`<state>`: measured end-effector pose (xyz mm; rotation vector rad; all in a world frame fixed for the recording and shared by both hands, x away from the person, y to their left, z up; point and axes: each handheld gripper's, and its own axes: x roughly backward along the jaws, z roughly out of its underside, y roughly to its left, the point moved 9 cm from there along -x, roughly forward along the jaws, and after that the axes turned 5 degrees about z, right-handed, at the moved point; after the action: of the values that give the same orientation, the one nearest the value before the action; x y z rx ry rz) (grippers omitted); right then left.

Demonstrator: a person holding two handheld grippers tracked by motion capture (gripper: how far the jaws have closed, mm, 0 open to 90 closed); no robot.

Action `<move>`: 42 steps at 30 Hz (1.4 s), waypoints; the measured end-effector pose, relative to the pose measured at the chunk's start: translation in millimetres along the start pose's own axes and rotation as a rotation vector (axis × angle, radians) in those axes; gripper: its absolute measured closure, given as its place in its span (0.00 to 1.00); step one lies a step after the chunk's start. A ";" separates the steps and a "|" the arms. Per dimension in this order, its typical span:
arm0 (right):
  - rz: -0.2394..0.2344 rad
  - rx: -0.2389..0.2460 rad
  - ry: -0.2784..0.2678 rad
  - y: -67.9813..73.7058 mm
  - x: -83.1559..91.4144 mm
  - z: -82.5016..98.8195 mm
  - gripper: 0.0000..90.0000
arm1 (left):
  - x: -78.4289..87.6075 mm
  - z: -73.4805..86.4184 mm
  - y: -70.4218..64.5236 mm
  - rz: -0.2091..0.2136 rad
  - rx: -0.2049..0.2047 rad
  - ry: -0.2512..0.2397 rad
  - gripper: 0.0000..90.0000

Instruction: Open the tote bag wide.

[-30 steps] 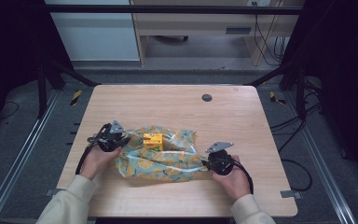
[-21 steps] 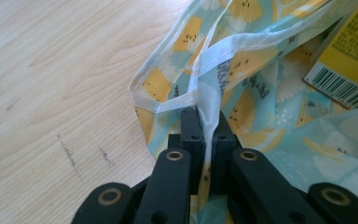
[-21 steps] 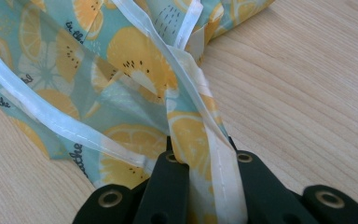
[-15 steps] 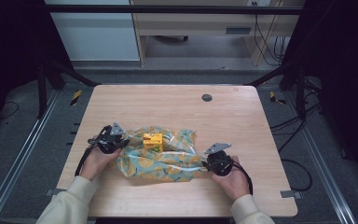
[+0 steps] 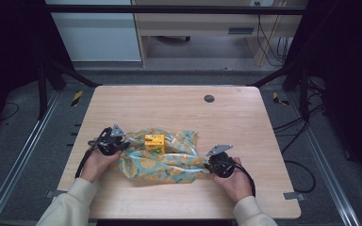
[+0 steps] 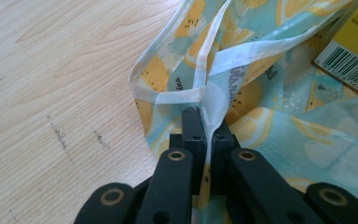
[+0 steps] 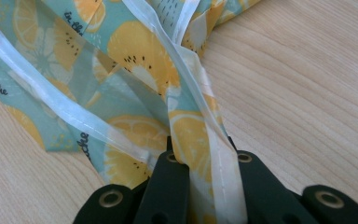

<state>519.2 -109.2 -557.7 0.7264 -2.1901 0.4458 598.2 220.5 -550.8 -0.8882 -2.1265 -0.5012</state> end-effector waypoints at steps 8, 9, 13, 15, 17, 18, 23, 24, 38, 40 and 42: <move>-0.004 0.030 -0.005 1.5 3.8 -1.3 1.00 | 6.9 -2.1 0.3 -0.035 -0.016 -0.002 1.00; -0.001 0.035 -0.005 1.7 4.8 -1.3 1.00 | 7.2 -2.0 1.1 -0.038 -0.013 -0.004 1.00; 0.017 0.057 0.014 1.0 3.2 0.5 1.00 | 4.7 1.2 1.8 -0.029 -0.003 0.009 1.00; 0.021 0.062 0.021 0.9 1.7 1.1 1.00 | 4.5 2.7 2.8 -0.025 0.004 0.016 1.00; 0.023 0.064 0.023 0.8 2.2 0.9 1.00 | 4.9 3.0 3.3 -0.023 0.004 0.016 0.99; 0.024 0.064 0.023 0.9 2.6 0.9 1.00 | 5.0 3.2 3.8 -0.025 0.003 0.016 0.99; 0.040 0.068 0.024 -0.5 4.9 1.0 1.00 | 5.2 3.5 4.1 -0.034 -0.009 0.022 0.99; 0.042 0.068 0.021 -0.6 5.0 0.6 1.00 | 5.6 3.5 4.6 -0.037 -0.011 0.021 0.99; 0.056 0.080 -0.036 -1.7 12.0 -2.9 0.85 | 16.6 2.5 10.9 -0.075 -0.003 -0.029 0.79; 0.062 0.080 -0.063 -1.9 15.9 -5.4 0.68 | 23.1 -1.7 12.1 -0.084 0.019 -0.073 0.70; 0.070 0.069 -0.077 -1.5 19.9 -7.7 0.56 | 30.4 -6.2 11.6 -0.086 0.019 -0.105 0.62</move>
<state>513.7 -113.4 -537.4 0.7164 -2.2876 0.5398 595.6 237.7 -522.7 -0.8312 -2.2693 -0.4869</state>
